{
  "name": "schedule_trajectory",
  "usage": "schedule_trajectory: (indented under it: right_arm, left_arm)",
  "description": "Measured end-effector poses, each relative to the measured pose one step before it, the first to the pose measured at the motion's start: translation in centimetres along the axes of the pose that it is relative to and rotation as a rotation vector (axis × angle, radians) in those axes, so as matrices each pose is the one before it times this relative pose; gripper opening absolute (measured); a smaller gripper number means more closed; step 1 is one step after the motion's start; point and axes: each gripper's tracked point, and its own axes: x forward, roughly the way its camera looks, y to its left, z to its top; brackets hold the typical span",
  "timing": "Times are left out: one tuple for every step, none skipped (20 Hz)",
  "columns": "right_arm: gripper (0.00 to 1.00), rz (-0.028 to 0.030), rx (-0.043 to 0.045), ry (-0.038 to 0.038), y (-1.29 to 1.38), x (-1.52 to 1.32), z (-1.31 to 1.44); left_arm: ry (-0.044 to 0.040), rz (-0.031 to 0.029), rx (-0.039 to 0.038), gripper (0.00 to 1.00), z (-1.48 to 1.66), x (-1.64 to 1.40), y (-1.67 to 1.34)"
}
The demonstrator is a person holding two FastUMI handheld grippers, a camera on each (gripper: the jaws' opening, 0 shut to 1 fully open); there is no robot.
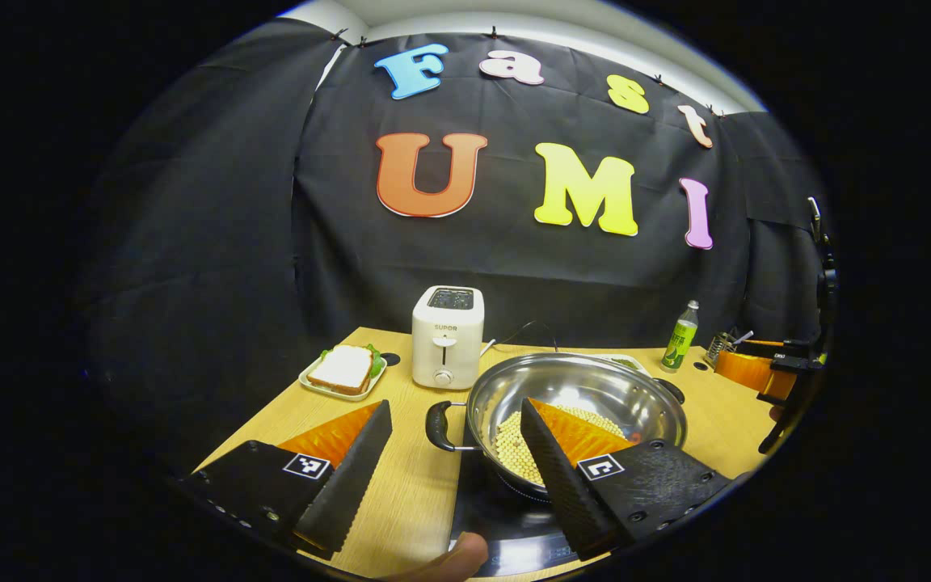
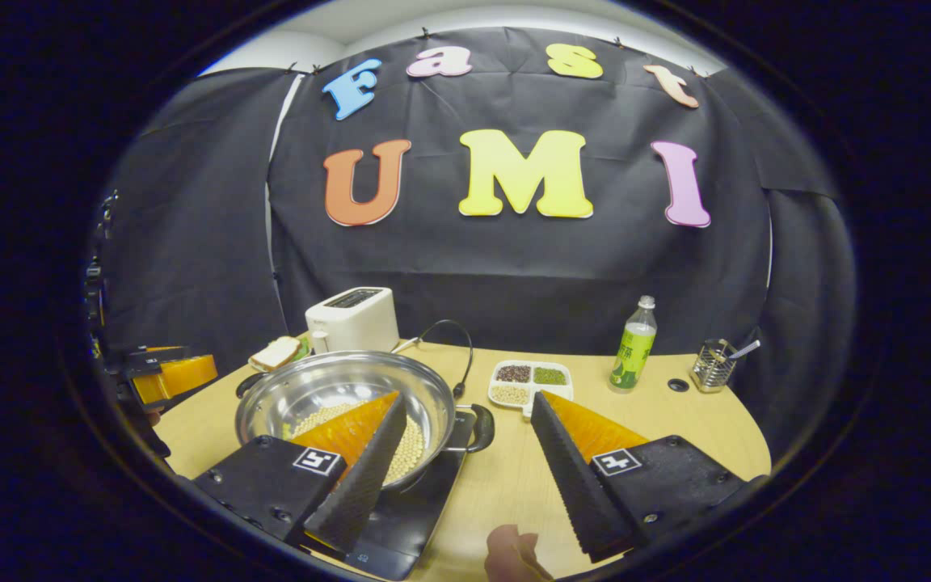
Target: First push the handle of the pot to place it horizontally, then grasp the pot with both hands and set it on the induction cooktop.
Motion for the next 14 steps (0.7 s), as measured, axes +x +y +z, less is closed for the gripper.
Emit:
schedule_trajectory:
  right_arm:
    - [0.98, -0.00496, 0.0024, -0.00889, -0.129, -0.877, 0.108]
    - [0.98, -0.00319, 0.00469, -0.01061, -0.18, -0.877, 0.27]
    - [0.98, -0.01028, 0.00281, -0.005, -0.359, -0.864, 0.12]
    - [0.97, -0.00907, 0.00466, -0.00865, -0.552, -0.912, 0.291]
    - [0.98, -0.00964, 0.0091, -0.013, -0.523, -0.829, 0.402]
    - [0.98, -0.01155, 0.00869, -0.01671, -0.69, -0.837, 0.598]
    - [0.98, -0.01444, 0.00916, -0.01518, -0.895, -0.861, 0.479]
    - [0.97, -0.01391, 0.00644, -0.00945, -0.89, -0.78, 0.482]
    - [0.97, -0.00672, 0.00696, -0.01185, -0.711, -0.798, 0.408]
    - [0.98, -0.00862, 0.00662, -0.01382, -0.703, -0.865, 0.654]
    - [0.98, -0.01018, 0.00298, -0.01907, -0.86, -0.789, 0.64]
    - [0.97, -0.01781, -0.00696, -0.01003, -1.028, -0.932, 0.573]
    - [0.98, -0.02015, -0.01484, -0.01193, -1.173, -1.055, 0.416]
    - [0.97, -0.02095, -0.01349, -0.0238, -1.098, -1.139, 0.746]
  left_arm:
    - [-0.00079, -0.00076, 0.0073, 0.95, 0.086, -0.811, -0.348]
    - [-0.00342, 0.00569, 0.00854, 0.95, 0.26, -0.811, -0.286]
    - [-0.00231, 0.00311, 0.0107, 0.95, 0.178, -0.719, -0.315]
    - [-0.01096, 0.00509, 0.01394, 0.95, 0.385, -0.694, -0.287]
    - [-0.01042, 0.00567, 0.0126, 0.95, 0.429, -0.569, -0.238]
    - [-0.00786, 0.00452, 0.0058, 0.95, 0.435, -0.481, -0.302]
    - [-0.00715, -0.00349, 0.00343, 0.95, 0.517, -0.698, -0.561]
    - [-0.00879, -0.00154, 0.00248, 0.95, 0.539, -0.686, -0.542]
    - [-0.01354, 0.00763, 0.00397, 0.95, 0.591, -0.543, -0.251]
    - [-0.00657, 0.00627, 0.00384, 0.95, 0.45, -0.456, -0.355]
    - [-0.01921, 0.00251, 0.00453, 0.95, 0.627, -0.755, -0.572]
    - [-0.01662, 0.00231, 0.0013, 0.95, 0.588, -0.504, -0.484]
    - [-0.02956, 0.00161, 0.00255, 0.95, 0.722, -0.812, -0.252]
    - [-0.02647, 0.00332, 0.00184, 0.95, 0.827, -0.617, -0.371]
